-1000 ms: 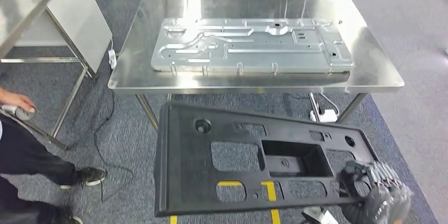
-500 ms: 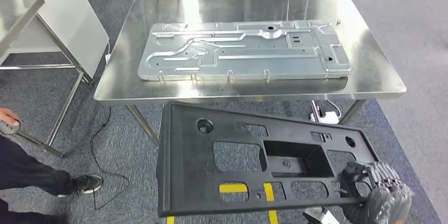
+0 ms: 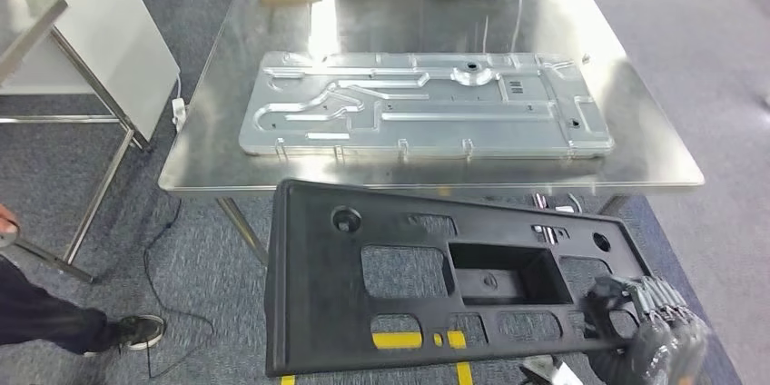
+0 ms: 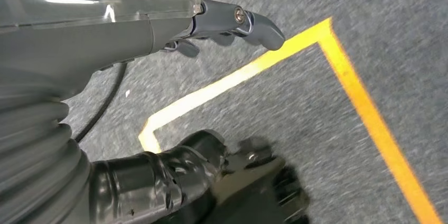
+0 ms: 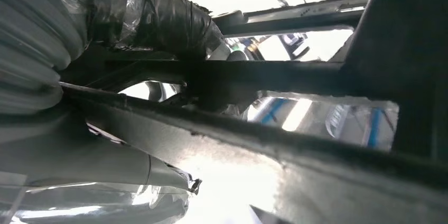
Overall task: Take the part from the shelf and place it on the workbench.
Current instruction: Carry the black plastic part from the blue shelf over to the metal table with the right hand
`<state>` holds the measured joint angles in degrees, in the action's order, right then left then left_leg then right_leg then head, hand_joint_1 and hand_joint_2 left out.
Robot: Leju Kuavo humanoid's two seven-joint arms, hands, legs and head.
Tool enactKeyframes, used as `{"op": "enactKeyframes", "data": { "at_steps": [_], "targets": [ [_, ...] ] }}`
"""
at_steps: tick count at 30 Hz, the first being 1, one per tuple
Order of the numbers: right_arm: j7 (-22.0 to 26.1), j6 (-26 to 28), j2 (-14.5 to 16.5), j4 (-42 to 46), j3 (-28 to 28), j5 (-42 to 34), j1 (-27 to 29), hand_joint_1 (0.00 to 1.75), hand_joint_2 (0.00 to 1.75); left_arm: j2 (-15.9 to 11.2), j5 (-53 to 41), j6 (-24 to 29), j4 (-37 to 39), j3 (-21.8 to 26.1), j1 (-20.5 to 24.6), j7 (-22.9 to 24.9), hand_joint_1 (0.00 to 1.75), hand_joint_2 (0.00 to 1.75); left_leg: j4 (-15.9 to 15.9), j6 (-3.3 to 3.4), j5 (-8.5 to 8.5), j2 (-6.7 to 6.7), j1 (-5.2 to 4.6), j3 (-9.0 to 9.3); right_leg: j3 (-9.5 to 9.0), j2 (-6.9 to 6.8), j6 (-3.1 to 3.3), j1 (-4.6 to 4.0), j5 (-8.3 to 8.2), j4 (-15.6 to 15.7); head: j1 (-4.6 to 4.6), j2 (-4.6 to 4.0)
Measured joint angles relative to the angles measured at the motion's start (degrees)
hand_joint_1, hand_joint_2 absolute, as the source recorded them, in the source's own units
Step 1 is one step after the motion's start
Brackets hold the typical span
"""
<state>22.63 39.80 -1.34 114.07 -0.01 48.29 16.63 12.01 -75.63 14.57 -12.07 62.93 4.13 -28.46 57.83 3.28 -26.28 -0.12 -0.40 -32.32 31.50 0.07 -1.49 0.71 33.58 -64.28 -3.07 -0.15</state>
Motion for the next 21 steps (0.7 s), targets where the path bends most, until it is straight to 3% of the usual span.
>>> {"op": "enactKeyframes", "data": {
  "at_steps": [2, 3, 4, 5, 6, 8, 9, 11, 13, 15, 18, 19, 20, 21],
  "targets": [
    [-0.1, 0.0, -0.4, 0.0, 0.0, 0.0, -0.4, 1.75, 1.75, 0.0, -0.2, 0.0, 0.0, -0.1, 0.2, -0.1, 0.0, 1.75, -0.1, 0.29, -0.47, -0.03, -0.1, 0.59, 4.6, -0.01, -0.24, 0.05, 2.34, -7.3, -0.04, 0.0],
    [-0.2, 0.0, -0.6, 0.0, 0.1, 0.0, -0.6, 1.75, 1.75, 0.0, -0.2, -0.1, 0.0, -0.1, 0.3, -0.1, 0.0, 1.75, -0.1, 0.35, -0.84, -0.07, -0.15, 0.94, 6.62, -0.02, -0.33, 0.07, 2.39, -9.8, -0.04, 0.0],
    [-0.3, 0.0, -0.8, -0.1, 0.1, 0.0, -0.7, 1.75, 1.75, 0.0, -0.3, -0.2, 0.0, -0.2, 0.2, -0.2, 0.0, 1.75, 0.0, 0.34, -1.27, -0.13, -0.19, 1.4, 7.76, -0.02, -0.35, 0.06, 1.27, -10.3, -0.03, 0.0],
    [-0.5, 0.0, -1.2, -0.1, 0.1, 0.0, -1.0, 1.75, 1.75, 0.0, -0.4, -0.3, 0.0, -0.2, 0.2, -0.2, 0.0, 1.75, 0.0, 0.3, -1.75, -0.18, -0.22, 1.99, 7.8, -0.02, -0.29, 0.04, -1.01, -8.6, -0.03, 0.0],
    [-0.7, 0.0, -1.5, -0.1, 0.1, 0.1, -1.3, 1.75, 1.75, 0.0, -0.5, -0.4, 0.0, -0.3, 0.1, -0.3, 0.0, 1.75, 0.1, 0.22, -2.32, -0.21, -0.24, 2.69, 6.9, -0.02, -0.11, 0.0, -4.05, -5.0, -0.03, 0.0],
    [-1.2, 0.0, -2.0, -0.2, 0.1, 0.1, -2.1, 1.75, 1.75, 0.1, -0.8, -0.6, 0.0, -0.6, 0.1, -0.4, 0.0, 1.75, 0.2, -0.14, -3.32, -0.28, -0.3, 3.61, 4.61, -0.04, 0.48, -0.33, -7.71, 1.3, -0.05, 0.0],
    [-1.4, 0.0, -2.2, -0.3, 0.2, 0.2, -2.4, 1.75, 1.75, 0.2, -0.9, -0.7, 0.0, -0.7, 0.2, -0.4, 0.0, 1.75, 0.2, -0.39, -3.65, -0.31, -0.32, 3.73, 3.87, -0.06, 0.82, -0.54, -8.11, 3.1, -0.07, 0.0],
    [-1.9, 0.0, -2.6, -0.4, 0.3, 0.3, -2.9, 1.75, 1.75, 0.3, -1.0, -0.7, 0.1, -1.0, 0.4, -0.5, 0.0, 1.75, 0.1, -0.93, -3.96, -0.32, -0.36, 3.62, 3.38, 0.0, 1.35, -0.84, -7.41, 4.2, -0.09, 0.0],
    [-2.5, 0.0, -2.9, -0.5, 0.3, 0.5, -3.3, 1.75, 1.75, 0.3, -1.0, -0.7, 0.1, -1.2, 0.5, -0.6, 0.0, 1.75, 0.2, -1.46, -4.51, -0.24, -0.46, 3.75, 2.81, 0.09, 1.77, -0.41, -7.12, 5.0, -0.06, 0.0],
    [-3.0, 0.0, -3.2, -0.7, 0.4, 0.8, -3.7, 1.75, 1.75, 0.3, -1.0, -0.7, 0.1, -1.4, 0.6, -0.6, 0.0, 1.75, 3.5, -2.17, -6.18, -0.2, -0.33, 2.23, 1.72, -0.03, 2.25, 0.02, -6.88, 5.8, 0.15, 0.0],
    [-3.5, 0.0, -3.4, -0.9, 0.5, 1.0, -4.1, 1.75, 1.75, 0.3, -1.1, -0.7, 0.1, -1.5, 0.4, -0.6, 0.0, 1.75, 14.5, -3.07, -9.01, -0.2, 0.47, -4.82, 0.52, -0.26, 2.61, -0.01, -5.97, 6.1, 0.32, 0.0],
    [-3.6, 0.0, -3.4, -1.0, 0.5, 1.0, -4.1, 1.75, 1.75, 0.3, -1.1, -0.7, 0.1, -1.5, 0.3, -0.6, 0.0, 1.75, 16.3, -3.29, -8.59, -0.19, 0.73, -6.64, 0.08, -0.24, 2.56, 0.01, -5.57, 6.1, 0.35, 0.0],
    [-3.6, 0.0, -3.4, -1.1, 0.5, 1.0, -4.1, 1.75, 1.75, 0.3, -1.1, -0.7, 0.1, -1.5, 0.2, -0.6, 0.0, 1.75, 15.9, -3.44, -7.02, -0.18, 0.95, -7.33, -0.44, -0.17, 2.46, 0.05, -5.16, 6.1, 0.34, 0.0],
    [-3.6, 0.0, -3.4, -1.2, 0.5, 1.0, -4.1, 1.75, 1.75, 0.3, -1.1, -0.7, 0.1, -1.5, 0.1, -0.6, 0.0, 1.75, 13.5, -3.55, -4.53, -0.17, 1.16, -6.97, -1.06, -0.11, 2.31, 0.1, -4.71, 6.1, 0.35, 0.0]
  ]
}}
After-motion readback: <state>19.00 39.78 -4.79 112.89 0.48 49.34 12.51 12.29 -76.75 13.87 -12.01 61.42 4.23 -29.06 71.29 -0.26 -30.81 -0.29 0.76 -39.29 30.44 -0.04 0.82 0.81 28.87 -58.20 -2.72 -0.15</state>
